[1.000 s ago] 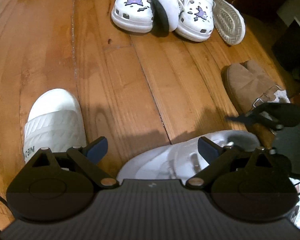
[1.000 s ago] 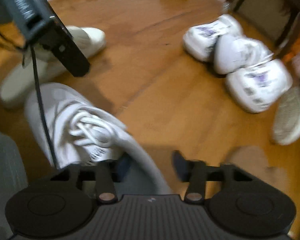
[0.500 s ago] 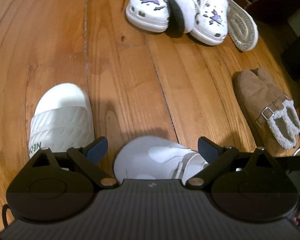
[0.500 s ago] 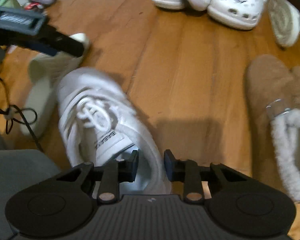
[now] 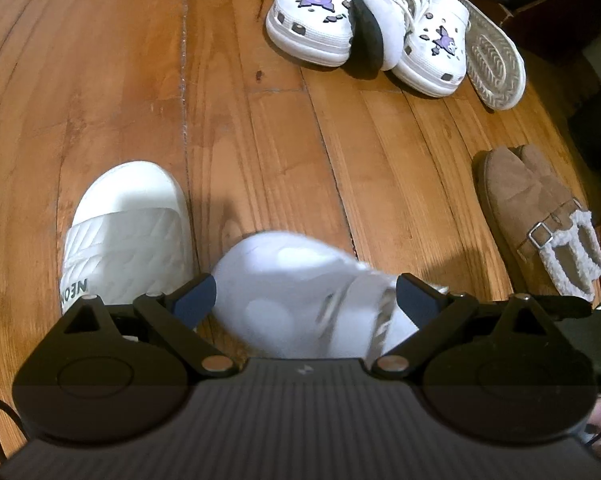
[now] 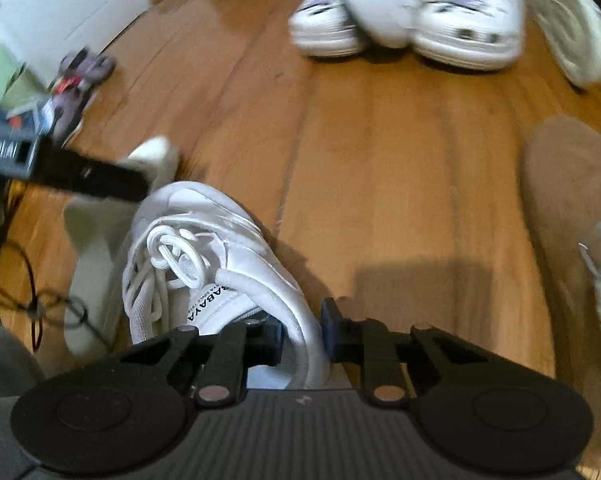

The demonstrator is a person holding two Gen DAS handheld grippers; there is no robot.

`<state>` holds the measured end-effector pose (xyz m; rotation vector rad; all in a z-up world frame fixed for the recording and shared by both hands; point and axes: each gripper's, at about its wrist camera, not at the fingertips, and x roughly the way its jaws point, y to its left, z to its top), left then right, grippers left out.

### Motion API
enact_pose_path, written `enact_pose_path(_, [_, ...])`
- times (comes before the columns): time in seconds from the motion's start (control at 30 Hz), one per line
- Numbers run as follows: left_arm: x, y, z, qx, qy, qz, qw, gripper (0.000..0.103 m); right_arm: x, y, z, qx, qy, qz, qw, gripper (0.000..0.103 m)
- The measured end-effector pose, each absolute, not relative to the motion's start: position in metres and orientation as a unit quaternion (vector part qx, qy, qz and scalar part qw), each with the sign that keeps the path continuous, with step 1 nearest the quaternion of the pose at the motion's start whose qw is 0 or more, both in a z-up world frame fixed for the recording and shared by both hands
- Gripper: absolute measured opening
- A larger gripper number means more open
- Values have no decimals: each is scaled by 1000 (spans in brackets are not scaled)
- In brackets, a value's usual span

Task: Organize scattered shoes

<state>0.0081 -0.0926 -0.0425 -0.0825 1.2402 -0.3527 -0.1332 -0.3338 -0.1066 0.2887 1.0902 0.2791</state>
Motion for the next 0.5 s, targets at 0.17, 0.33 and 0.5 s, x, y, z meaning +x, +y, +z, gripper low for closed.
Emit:
enact_pose_path(0.17, [6, -94, -42, -40, 577, -171, 798, 98, -141, -366, -97, 215, 504, 104, 830, 24])
enact_pose_path(0.33, [5, -97, -43, -37, 578, -173, 797, 98, -150, -390, -94, 256, 483, 37, 836, 24])
enact_pose_path(0.5, [5, -98, -44, -37, 578, -175, 796, 98, -169, -417, -79, 305, 441, -45, 843, 26])
